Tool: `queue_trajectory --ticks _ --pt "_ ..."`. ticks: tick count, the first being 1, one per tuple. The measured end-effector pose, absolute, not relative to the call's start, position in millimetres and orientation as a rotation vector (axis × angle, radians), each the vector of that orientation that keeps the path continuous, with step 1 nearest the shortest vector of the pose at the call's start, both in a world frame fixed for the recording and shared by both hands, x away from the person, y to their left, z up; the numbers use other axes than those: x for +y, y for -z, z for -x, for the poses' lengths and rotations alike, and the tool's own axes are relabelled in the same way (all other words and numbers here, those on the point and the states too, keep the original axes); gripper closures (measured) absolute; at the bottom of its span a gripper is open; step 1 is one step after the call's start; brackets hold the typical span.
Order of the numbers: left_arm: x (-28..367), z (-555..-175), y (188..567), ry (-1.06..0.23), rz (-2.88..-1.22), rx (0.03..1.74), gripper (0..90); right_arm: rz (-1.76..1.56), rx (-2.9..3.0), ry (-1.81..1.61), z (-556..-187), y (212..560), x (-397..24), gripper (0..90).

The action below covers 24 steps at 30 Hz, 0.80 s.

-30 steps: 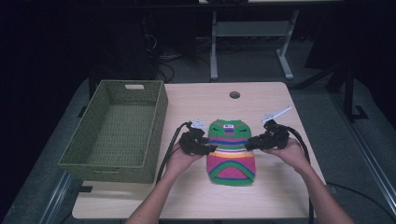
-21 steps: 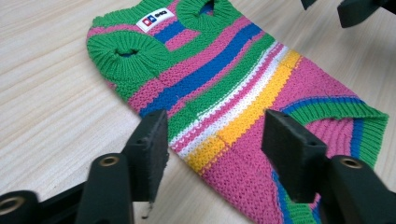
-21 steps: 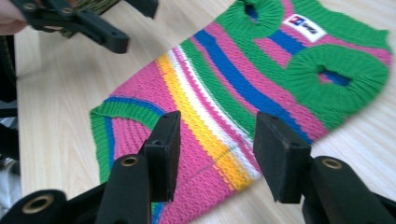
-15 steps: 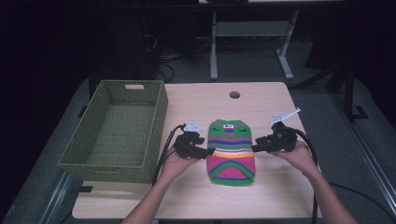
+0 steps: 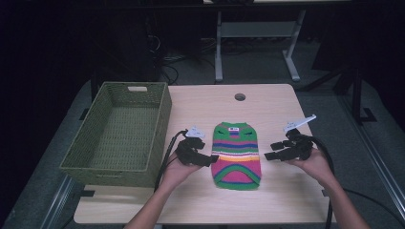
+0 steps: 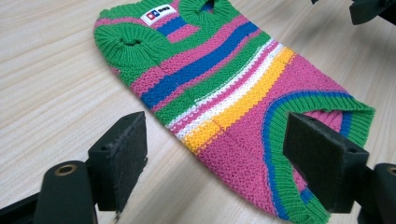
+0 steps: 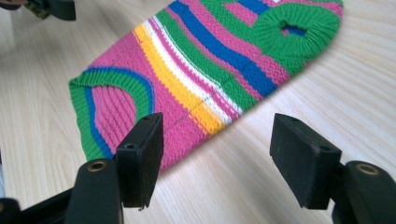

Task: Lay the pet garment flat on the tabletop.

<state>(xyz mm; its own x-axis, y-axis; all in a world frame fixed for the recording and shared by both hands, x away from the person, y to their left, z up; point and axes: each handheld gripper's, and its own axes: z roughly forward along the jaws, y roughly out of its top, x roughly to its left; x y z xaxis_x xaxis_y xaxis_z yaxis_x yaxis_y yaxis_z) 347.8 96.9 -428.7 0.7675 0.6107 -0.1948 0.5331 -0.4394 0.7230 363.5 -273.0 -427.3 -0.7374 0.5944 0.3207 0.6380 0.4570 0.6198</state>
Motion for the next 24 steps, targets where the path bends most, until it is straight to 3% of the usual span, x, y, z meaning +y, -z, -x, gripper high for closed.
queue_trajectory --ticks 11,24 --pt "99.4 -337.6 432.3 -0.154 -2.131 0.853 19.3 1.105 -2.676 1.166 -346.9 425.6 -282.3 33.6" --pt "104.3 -322.9 438.1 -0.11 -2.123 0.845 22.3 1.111 -2.674 1.193 -325.9 437.0 -294.0 34.0"
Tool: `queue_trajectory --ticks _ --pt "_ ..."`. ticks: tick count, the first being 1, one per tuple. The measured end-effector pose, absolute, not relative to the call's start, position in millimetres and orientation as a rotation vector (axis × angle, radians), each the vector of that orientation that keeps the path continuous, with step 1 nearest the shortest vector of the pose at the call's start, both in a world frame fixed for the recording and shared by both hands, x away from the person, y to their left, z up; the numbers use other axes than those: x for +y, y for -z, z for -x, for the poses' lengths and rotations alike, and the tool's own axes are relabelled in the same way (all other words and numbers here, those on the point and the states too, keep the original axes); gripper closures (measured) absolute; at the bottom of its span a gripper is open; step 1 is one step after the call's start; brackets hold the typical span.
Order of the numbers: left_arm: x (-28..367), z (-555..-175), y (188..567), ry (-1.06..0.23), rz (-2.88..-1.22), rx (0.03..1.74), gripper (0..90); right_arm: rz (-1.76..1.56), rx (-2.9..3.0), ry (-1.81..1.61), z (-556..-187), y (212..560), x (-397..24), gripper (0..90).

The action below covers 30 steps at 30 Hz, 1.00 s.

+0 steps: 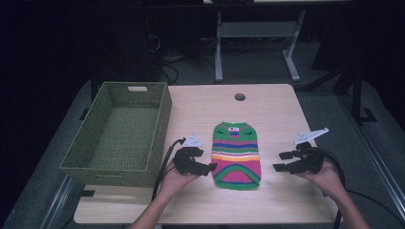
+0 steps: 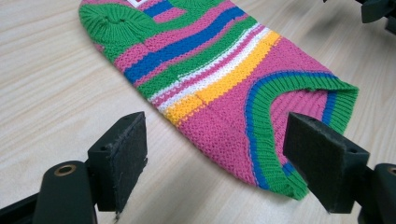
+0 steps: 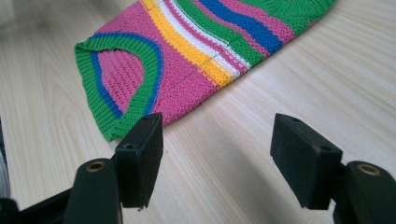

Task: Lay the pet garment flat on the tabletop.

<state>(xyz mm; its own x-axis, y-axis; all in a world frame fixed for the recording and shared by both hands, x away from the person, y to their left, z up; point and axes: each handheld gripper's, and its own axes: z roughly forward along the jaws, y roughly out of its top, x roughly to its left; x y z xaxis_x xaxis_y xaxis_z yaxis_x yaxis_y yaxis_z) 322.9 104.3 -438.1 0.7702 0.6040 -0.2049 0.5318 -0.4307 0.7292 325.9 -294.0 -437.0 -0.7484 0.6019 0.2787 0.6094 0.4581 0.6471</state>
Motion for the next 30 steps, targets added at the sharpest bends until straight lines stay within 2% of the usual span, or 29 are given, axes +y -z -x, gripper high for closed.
queue_trajectory --ticks 13,30 --pt "111.3 -305.4 442.9 -0.12 -2.186 0.824 22.7 1.143 -2.688 1.217 -300.3 446.9 -310.5 33.6" --pt "129.0 -272.3 447.4 -0.154 -2.147 0.824 22.2 1.248 -2.666 1.302 -265.6 455.1 -335.8 29.4"
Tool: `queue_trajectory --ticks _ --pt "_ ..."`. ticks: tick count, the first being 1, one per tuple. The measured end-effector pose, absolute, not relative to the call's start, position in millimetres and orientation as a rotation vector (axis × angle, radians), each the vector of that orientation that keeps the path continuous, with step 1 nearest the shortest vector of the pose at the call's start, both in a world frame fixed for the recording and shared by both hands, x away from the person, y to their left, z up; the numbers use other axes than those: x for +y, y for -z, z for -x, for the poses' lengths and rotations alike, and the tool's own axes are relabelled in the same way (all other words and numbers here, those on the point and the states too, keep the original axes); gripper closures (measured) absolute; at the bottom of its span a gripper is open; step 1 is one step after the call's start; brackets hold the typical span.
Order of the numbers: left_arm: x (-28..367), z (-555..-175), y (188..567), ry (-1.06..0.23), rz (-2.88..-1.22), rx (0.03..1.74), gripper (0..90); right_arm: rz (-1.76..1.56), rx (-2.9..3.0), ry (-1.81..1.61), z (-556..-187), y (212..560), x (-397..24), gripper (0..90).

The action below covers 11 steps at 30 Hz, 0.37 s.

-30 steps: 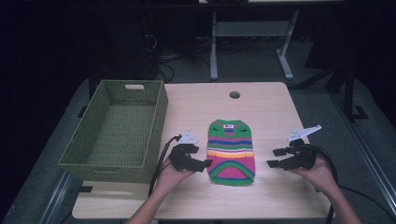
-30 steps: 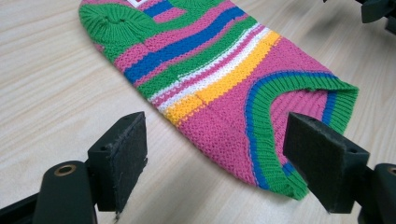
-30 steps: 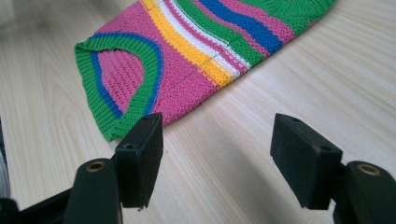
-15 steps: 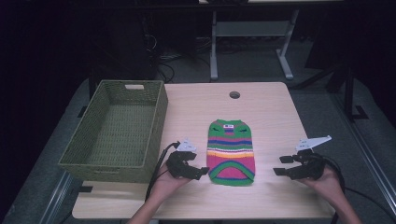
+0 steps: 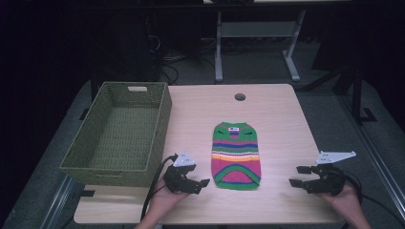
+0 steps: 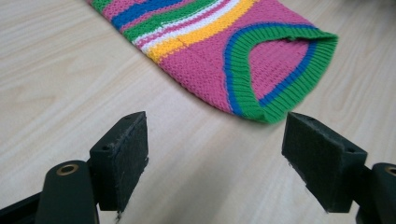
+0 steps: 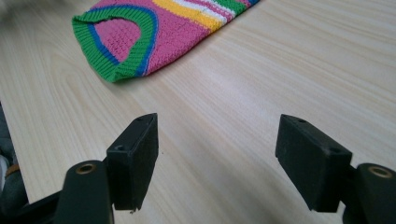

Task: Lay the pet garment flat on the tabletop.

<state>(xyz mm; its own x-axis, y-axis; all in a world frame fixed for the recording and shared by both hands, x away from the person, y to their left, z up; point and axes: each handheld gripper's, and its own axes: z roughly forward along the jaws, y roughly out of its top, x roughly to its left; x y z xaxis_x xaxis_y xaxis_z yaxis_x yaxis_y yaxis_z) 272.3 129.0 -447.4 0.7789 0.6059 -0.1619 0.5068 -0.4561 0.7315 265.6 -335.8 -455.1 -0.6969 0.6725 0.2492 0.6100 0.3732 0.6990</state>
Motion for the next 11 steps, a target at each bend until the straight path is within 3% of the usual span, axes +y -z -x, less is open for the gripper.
queue_trajectory --ticks 11 --pt "144.1 -251.7 449.2 -0.172 -2.091 0.85 22.2 -1.171 2.482 -1.227 -242.5 457.2 -327.0 27.5"
